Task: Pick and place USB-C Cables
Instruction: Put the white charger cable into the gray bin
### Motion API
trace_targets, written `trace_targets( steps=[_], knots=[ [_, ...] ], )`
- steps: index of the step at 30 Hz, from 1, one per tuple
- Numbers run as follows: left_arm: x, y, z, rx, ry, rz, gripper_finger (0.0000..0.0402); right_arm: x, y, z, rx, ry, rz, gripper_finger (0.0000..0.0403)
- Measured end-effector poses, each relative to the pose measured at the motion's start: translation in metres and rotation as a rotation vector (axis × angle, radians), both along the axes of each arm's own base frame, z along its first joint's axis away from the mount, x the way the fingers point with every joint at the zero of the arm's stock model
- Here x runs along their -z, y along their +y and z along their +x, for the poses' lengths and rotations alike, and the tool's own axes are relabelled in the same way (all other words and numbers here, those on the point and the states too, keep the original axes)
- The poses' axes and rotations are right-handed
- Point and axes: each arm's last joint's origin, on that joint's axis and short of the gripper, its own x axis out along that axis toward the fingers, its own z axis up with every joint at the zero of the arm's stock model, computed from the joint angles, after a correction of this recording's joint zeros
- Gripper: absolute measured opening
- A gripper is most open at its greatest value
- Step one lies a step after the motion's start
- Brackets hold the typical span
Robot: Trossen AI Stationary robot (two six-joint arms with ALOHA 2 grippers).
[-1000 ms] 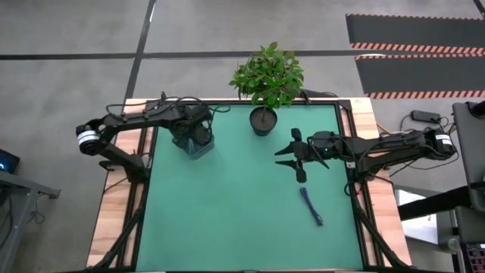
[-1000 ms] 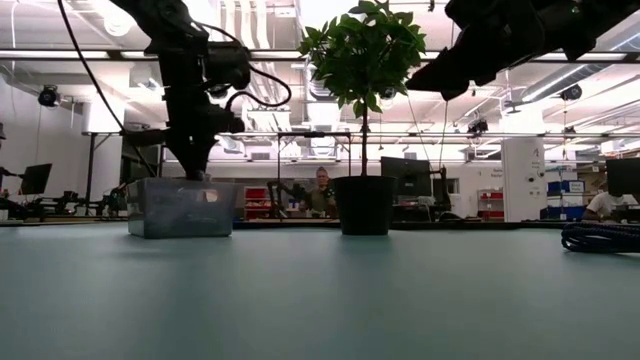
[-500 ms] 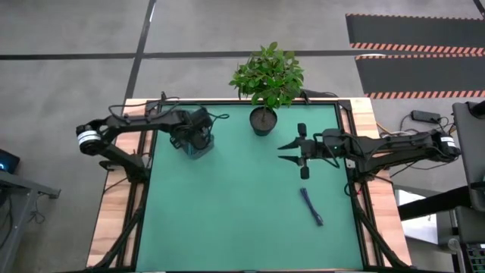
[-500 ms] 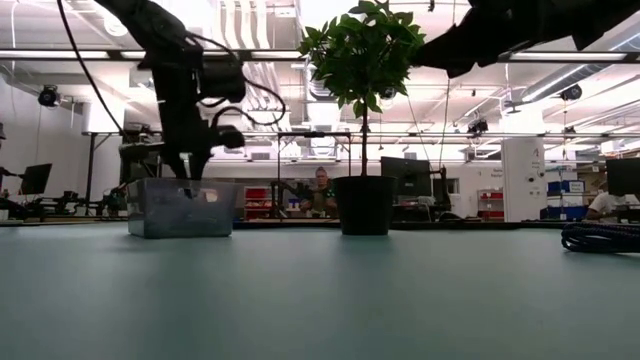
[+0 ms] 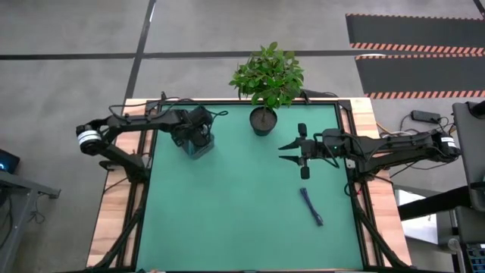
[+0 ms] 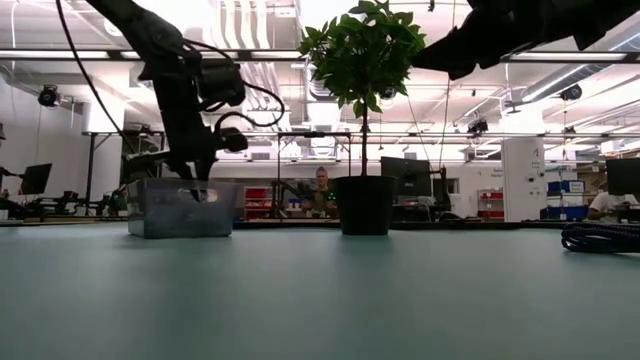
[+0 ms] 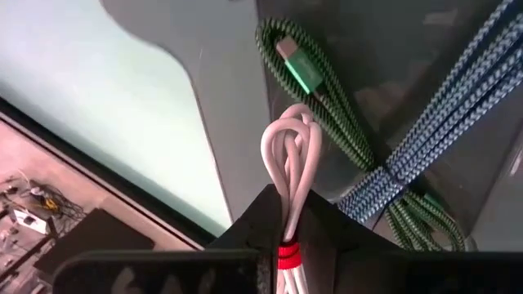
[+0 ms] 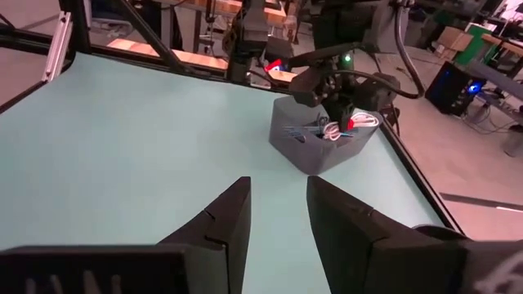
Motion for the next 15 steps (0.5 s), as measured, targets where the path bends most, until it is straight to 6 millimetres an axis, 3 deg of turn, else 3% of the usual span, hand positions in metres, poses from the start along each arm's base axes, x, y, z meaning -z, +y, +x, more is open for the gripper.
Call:
trace_targets(
  steps=[15],
  knots=[
    [0.0002,0.0015,-0.0006,-0.010,-0.003,0.002,0.0031,0.0004,0.0000,-0.0001,0.000,0.004,0.000,0.0113]
  ],
)
